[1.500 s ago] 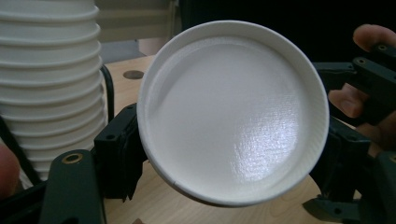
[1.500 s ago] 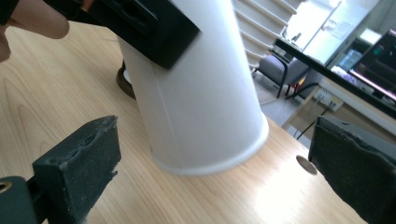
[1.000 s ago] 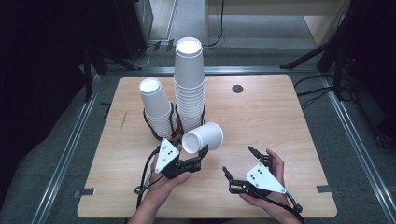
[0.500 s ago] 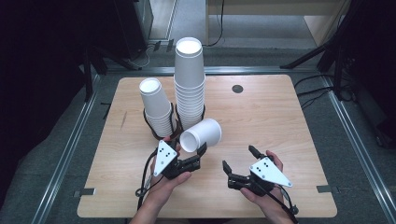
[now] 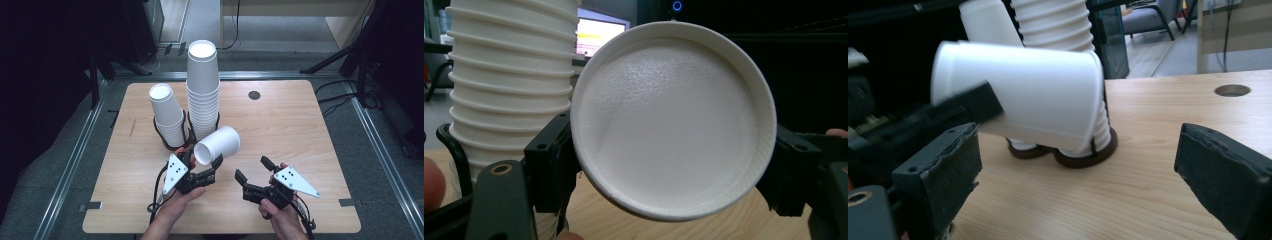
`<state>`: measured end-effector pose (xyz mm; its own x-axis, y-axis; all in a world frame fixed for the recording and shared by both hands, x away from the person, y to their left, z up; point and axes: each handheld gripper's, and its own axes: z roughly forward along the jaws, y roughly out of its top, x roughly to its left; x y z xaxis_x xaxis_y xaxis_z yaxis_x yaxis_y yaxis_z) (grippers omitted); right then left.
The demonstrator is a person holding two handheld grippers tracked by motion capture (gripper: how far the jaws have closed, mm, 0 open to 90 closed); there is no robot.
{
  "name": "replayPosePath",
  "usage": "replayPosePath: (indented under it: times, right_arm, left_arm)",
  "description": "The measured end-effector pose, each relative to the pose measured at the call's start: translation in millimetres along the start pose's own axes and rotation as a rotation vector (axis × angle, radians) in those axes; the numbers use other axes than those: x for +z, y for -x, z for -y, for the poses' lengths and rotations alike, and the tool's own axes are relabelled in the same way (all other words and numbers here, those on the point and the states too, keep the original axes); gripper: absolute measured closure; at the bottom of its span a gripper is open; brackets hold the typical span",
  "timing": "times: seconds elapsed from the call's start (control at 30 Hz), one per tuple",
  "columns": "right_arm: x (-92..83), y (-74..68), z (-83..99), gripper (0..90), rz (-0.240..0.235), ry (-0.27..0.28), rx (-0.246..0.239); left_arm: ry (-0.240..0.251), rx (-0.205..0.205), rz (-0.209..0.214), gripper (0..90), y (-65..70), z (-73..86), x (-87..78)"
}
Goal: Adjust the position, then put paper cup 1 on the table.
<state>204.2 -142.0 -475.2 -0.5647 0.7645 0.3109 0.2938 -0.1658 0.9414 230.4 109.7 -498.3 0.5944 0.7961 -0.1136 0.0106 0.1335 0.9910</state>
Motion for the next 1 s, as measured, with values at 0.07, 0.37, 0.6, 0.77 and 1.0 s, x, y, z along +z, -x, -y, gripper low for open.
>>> replayPosePath:
  times: [0.07, 0.37, 0.6, 0.77, 1.0]
  right_arm:
    - [-0.4, -2.0, -2.5, 5.3, -0.005, 0.004, 0.034]
    - [12.4, -4.5, -4.8, 2.6, -0.008, -0.070, 0.323]
    - [19.3, 4.1, -9.6, 0.0, -0.044, -0.085, 0.681]
    - [23.9, 4.8, -11.0, 0.0, -0.062, -0.094, 0.885]
    - [33.9, 1.2, -7.5, 0.0, -0.112, -0.117, 1.156]
  left_arm:
    - [0.002, -0.004, 0.000, 23.0, -0.1, -0.1, 0.3]
    - [0.009, -0.003, -0.015, 23.0, -1.6, 1.4, 0.1]
    - [0.042, -0.011, -0.014, 22.9, -3.7, 0.6, -0.7]
    - [0.045, -0.002, -0.012, 22.9, -2.3, 1.7, -0.2]
    - [0.039, 0.010, -0.007, 22.9, 0.8, 3.4, 1.0]
